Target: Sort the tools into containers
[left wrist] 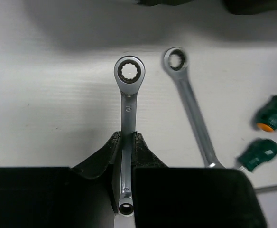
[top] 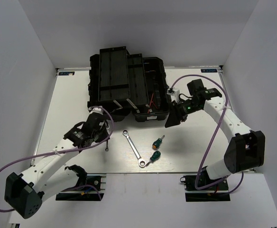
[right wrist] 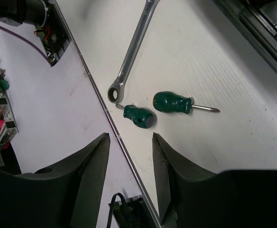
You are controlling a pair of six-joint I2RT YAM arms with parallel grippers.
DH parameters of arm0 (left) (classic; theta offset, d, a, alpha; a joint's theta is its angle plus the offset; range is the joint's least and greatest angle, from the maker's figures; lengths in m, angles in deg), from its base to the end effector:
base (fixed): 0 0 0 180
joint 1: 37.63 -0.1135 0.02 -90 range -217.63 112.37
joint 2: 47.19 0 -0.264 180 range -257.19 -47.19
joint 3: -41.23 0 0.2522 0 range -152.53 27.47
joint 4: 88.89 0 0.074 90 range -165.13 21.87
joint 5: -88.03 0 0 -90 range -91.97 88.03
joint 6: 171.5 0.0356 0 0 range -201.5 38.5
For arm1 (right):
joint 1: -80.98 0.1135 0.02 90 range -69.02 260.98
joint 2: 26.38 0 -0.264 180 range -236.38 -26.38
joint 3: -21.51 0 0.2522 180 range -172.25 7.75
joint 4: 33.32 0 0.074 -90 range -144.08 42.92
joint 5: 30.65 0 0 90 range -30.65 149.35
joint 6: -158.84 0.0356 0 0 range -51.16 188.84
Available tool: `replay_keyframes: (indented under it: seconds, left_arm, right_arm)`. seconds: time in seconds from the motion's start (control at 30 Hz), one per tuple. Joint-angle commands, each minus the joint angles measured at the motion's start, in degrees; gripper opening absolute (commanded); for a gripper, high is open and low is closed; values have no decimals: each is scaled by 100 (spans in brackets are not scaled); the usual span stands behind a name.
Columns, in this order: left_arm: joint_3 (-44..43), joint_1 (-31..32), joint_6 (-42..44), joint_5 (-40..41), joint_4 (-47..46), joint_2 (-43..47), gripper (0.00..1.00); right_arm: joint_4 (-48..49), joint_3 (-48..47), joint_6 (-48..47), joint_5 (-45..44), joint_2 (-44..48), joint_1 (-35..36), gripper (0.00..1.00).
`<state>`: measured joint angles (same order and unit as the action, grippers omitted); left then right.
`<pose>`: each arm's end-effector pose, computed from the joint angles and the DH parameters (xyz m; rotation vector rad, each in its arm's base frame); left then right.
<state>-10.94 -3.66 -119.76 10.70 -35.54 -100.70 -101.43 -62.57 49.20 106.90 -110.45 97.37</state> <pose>0.1520 -0.0930 0.2311 -0.1824 2.5021 -0.2455 0.2626 0.1046 0.2852 -0.9883 2.3411 1.1011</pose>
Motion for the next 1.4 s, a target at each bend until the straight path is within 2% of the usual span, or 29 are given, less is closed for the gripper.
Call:
replay_keyframes:
  seconds: [0.0, 0.17, 0.33, 0.53, 0.6, 0.77, 0.97, 1.2, 1.37]
  left_arm:
    - [-526, 21, 766, -720, 92, 105, 0]
    - [-1228, 21, 1600, -1651, 233, -123, 0]
    - [-2237, 21, 1936, -2442, 286, -404, 0]
    - [-3320, 21, 2156, -2726, 199, -1098, 0]
    - [-3514, 21, 2078, -2603, -56, -1266, 0]
    - [-4024, -67, 1840, -1664, -960, -2012, 0]
    - [-5148, -268, 1787, -793, -1480, -3339, 0]
    - [-6983, -883, 1787, -344, -1314, -4709, 0]
    - [-8347, -1366, 1787, -291, -541, -5827, 0]
  right_arm:
    - [-6, -7, -225, 123, 119, 111, 48]
    - [3, -86, -216, 53, 93, 146, 48]
    - [3, -78, -242, 26, 93, 172, 48]
    - [29, -113, -225, -35, 110, 190, 48]
    - [29, -122, -233, -44, 102, 172, 48]
    - [38, -17, -286, -123, 154, 234, 46]
    - [117, 124, -356, -369, 339, 330, 46]
    - [310, 274, -251, -501, 348, 471, 46]
    - [460, 247, -233, -764, 278, 682, 46]
